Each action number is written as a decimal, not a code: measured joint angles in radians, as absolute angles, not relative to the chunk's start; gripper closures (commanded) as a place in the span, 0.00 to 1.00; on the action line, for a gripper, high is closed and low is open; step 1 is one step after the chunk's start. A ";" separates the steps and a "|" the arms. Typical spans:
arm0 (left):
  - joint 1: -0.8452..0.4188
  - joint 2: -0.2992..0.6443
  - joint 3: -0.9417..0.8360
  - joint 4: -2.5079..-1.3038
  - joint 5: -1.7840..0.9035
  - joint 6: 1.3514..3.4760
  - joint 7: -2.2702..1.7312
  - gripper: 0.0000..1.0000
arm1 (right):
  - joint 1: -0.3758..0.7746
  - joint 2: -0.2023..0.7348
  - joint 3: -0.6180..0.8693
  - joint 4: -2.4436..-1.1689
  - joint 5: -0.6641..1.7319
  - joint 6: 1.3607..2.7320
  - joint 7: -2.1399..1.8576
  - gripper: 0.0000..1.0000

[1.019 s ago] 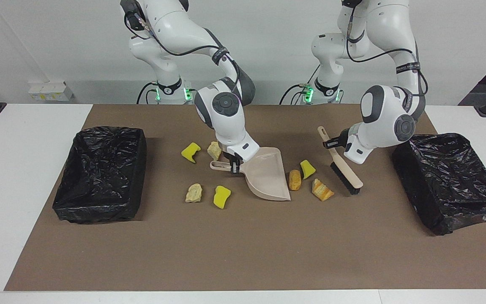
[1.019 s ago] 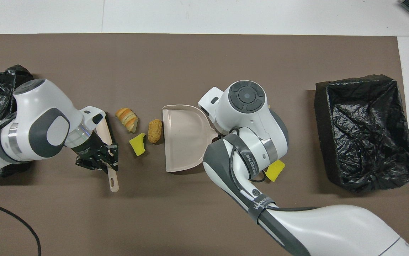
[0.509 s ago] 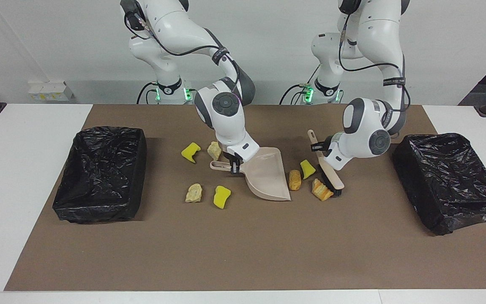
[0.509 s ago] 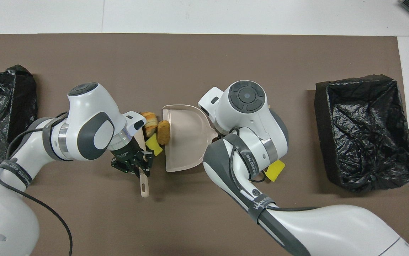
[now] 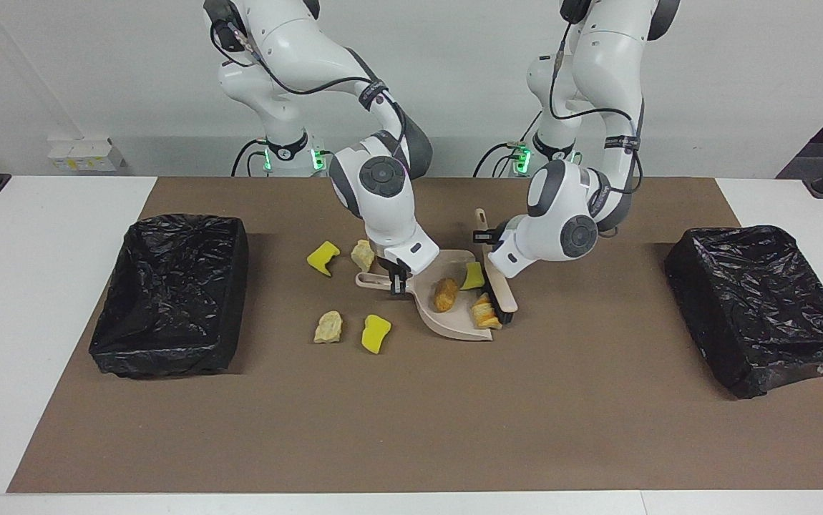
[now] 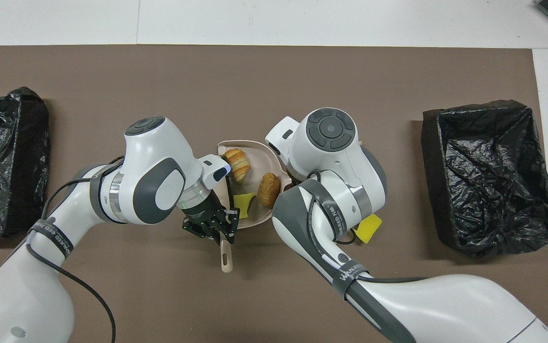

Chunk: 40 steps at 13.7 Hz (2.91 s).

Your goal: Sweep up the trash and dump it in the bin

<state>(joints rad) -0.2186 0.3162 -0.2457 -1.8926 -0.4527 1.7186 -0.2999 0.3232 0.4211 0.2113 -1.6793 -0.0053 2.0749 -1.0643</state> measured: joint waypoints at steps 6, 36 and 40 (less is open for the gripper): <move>-0.188 0.290 -0.216 -1.875 -0.377 1.720 -0.489 1.00 | 0.302 0.416 0.209 -1.678 0.031 2.079 -1.086 1.00; -0.233 0.050 -0.206 -2.151 -0.413 1.709 -0.397 0.00 | -0.580 0.145 0.182 -1.713 -0.231 1.859 -1.788 1.00; -0.105 0.110 -0.202 -2.003 -0.239 1.713 -0.309 0.00 | -0.445 0.121 0.186 -1.727 -0.441 1.856 -1.619 1.00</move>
<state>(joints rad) -0.1054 0.1097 -0.2019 -2.0027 -0.2391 1.7131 -0.3088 -0.4447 0.1206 0.1864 -1.7272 -0.4414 1.8564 -1.6189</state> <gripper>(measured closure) 0.000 0.687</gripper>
